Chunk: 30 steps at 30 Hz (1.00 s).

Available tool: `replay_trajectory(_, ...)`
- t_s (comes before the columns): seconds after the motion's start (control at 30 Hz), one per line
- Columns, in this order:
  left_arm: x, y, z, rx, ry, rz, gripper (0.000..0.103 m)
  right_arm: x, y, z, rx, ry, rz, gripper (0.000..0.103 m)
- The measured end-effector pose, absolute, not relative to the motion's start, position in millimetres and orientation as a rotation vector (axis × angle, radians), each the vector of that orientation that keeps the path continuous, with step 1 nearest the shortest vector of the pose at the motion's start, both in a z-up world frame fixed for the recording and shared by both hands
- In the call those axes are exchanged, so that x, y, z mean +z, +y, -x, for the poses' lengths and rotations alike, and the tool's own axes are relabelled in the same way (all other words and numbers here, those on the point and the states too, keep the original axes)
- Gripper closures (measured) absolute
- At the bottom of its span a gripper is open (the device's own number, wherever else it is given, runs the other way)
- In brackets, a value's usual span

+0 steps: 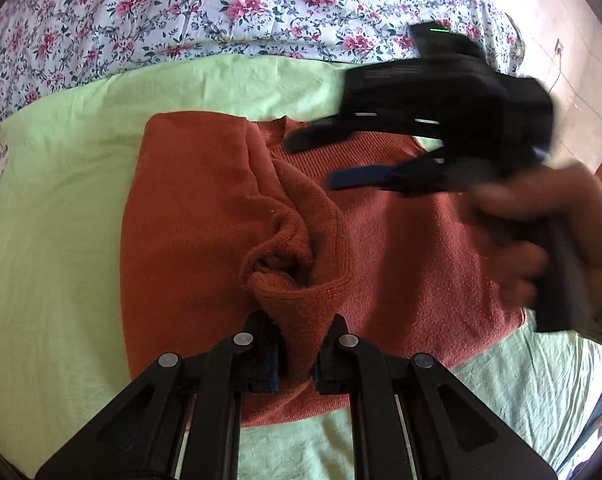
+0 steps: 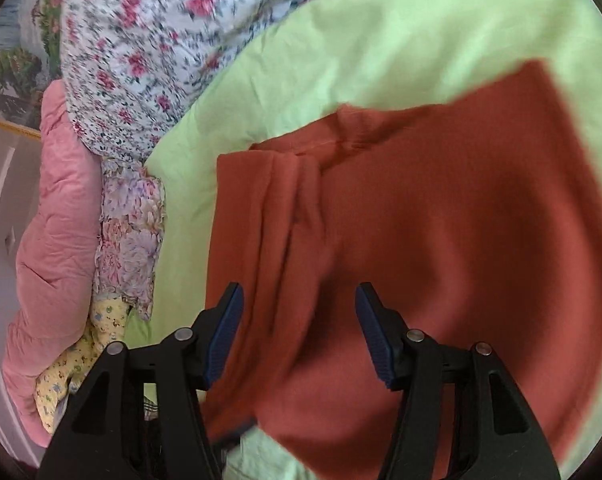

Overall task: Fold small clothes
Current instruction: 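Grasp the sweater's side edge with the left gripper while the right gripper grasps beside it, then fold the held side over the sweater with both grippers, then open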

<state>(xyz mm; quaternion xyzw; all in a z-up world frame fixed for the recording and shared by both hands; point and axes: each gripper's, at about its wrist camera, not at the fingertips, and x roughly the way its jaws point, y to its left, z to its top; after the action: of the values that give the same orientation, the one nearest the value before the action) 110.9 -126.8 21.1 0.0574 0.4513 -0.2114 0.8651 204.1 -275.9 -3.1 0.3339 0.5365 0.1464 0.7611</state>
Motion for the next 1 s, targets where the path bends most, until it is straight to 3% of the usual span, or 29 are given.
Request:
replay_trajectory(0.13,21,-126,-111,-0.443,0.947,-0.125,0.094,-23,-242,-248,0.371,1.237,-0.675,0.044)
replay_trajectory(0.2,25,-128,-107,-0.444,0.941,-0.141,0.095,-25,-230,-259,0.395,1.239,-0.641,0.075)
replay_trajectory(0.23,28,-128,-106,-0.449,0.937,-0.144,0.095,-23,-228,-260,0.404,1.233,-0.636,0.085)
replay_trajectory(0.53,60,-181,-81,-0.703,0.897,-0.081,0.094,64,-294,-210,0.405,1.046,-0.572,0.085)
replay_trajectory(0.77,26,-239,-72,-0.790,0.957,-0.163,0.094,34,-358,-183,0.267,1.082,-0.568,0.085)
replay_trajectory(1.0,22,-246,-78,-0.816,0.994,-0.125,0.093,27,-370,-176,0.256,1.059,-0.570,0.085)
